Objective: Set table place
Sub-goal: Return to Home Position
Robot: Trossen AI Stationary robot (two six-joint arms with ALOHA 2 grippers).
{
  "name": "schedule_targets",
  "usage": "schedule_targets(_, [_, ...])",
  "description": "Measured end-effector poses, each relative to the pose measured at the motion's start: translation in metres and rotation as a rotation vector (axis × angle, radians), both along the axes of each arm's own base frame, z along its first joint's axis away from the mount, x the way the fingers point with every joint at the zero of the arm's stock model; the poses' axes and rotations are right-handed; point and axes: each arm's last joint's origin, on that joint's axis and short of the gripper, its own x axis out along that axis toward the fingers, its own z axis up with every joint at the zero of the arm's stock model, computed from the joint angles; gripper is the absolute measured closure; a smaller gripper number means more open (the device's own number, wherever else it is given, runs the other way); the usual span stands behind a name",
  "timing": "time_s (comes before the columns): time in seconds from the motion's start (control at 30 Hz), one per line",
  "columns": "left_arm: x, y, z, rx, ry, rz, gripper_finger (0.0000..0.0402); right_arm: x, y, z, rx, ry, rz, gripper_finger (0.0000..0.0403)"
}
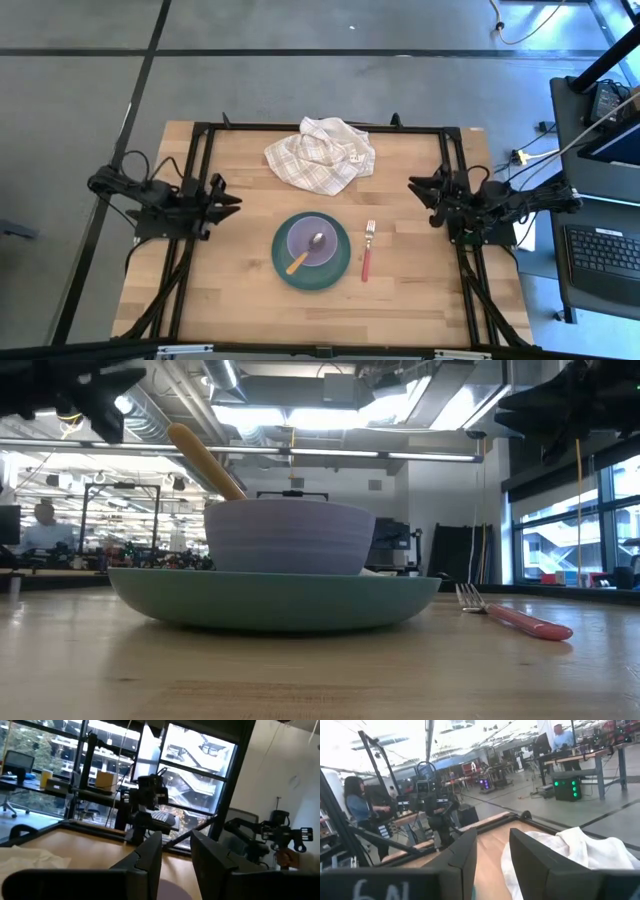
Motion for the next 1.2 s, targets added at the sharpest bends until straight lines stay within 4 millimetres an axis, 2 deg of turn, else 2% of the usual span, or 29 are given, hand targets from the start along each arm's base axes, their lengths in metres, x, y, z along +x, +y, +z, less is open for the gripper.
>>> schedule_targets(0.1, [0.003,-0.001,-0.013,-0.014,-0.029,0.0,0.0305,0.0,0.001,-0.002,-0.011,0.02,0.029,0.0286])
schedule_targets(0.33, [0.003,0.002,-0.009,0.014,-0.07,0.015,0.0305,-0.003,0.001,-0.011,0.026,0.092,0.061,0.0286])
schedule_targets(0.47, [0.004,0.005,-0.008,0.039,-0.086,0.018,0.0305,-0.008,0.0,-0.01,-0.022,0.084,0.056,0.0286])
schedule_targets(0.7, [0.006,0.009,-0.01,0.025,-0.076,-0.088,0.0305,-0.012,0.001,-0.014,-0.091,0.126,0.105,0.0286])
schedule_targets(0.9, [0.009,0.012,-0.017,-0.022,0.005,-0.111,0.0305,-0.013,0.001,-0.023,-0.009,0.193,0.122,0.0286])
schedule_targets(1.07, [0.01,0.015,-0.022,-0.057,0.057,-0.103,0.0305,-0.013,0.001,-0.023,-0.028,0.201,0.121,0.0286])
schedule_targets(1.2, [0.011,0.016,-0.026,-0.073,0.096,-0.106,0.0305,-0.014,-0.001,-0.031,-0.025,0.284,0.073,0.0286])
